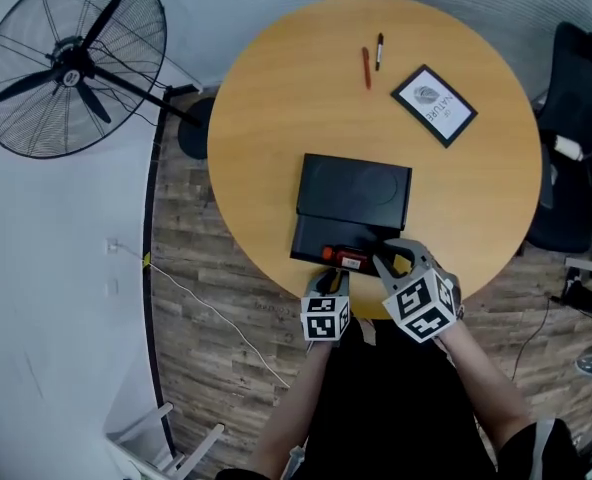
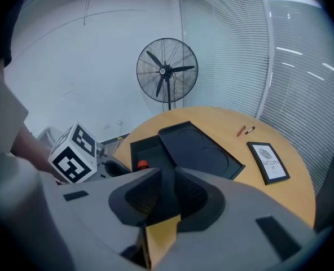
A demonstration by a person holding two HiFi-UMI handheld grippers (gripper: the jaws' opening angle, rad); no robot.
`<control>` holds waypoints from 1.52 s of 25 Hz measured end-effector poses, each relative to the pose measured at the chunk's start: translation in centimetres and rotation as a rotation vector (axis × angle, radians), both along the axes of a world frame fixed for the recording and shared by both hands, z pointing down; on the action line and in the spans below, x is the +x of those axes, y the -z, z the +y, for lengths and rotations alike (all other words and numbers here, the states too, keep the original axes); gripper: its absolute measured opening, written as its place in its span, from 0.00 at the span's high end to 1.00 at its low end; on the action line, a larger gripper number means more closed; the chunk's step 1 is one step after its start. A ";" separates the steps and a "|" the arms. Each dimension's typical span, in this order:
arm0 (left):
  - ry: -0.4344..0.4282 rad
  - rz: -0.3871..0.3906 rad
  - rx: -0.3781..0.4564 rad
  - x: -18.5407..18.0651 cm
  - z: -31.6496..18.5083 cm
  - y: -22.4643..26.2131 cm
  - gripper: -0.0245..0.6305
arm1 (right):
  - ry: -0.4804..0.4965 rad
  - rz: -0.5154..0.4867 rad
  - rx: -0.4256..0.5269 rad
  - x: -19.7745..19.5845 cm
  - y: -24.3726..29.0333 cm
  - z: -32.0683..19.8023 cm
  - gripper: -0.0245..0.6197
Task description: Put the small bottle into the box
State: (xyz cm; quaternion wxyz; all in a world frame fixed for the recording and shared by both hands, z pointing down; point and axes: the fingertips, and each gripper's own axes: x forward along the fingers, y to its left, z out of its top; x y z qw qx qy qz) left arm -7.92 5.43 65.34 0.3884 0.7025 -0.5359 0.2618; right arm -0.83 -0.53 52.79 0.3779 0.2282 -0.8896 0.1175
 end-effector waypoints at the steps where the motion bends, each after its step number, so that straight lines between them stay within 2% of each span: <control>1: -0.002 -0.002 0.001 0.0 0.0 0.0 0.86 | -0.007 -0.008 0.008 0.2 0.3 0.0 0.85; 5: -0.009 -0.013 0.005 0.0 0.0 0.3 0.86 | -0.039 -0.034 0.030 1.3 1.2 0.2 0.92; 13: -0.024 -0.047 0.004 0.0 0.0 0.3 0.87 | -0.114 -0.068 0.010 3.7 1.5 0.5 0.95; 20: -0.015 -0.060 0.003 -0.1 -0.2 0.5 0.87 | -0.226 -0.216 -0.061 5.9 2.3 0.7 0.95; 27: -0.006 -0.053 0.016 0.4 -1.0 0.7 0.87 | -0.312 -0.232 -0.064 9.0 1.8 1.3 0.95; 38: 0.000 -0.052 0.033 0.7 -4.8 1.1 0.87 | -0.350 -0.246 -0.069 10.3 2.1 1.7 0.95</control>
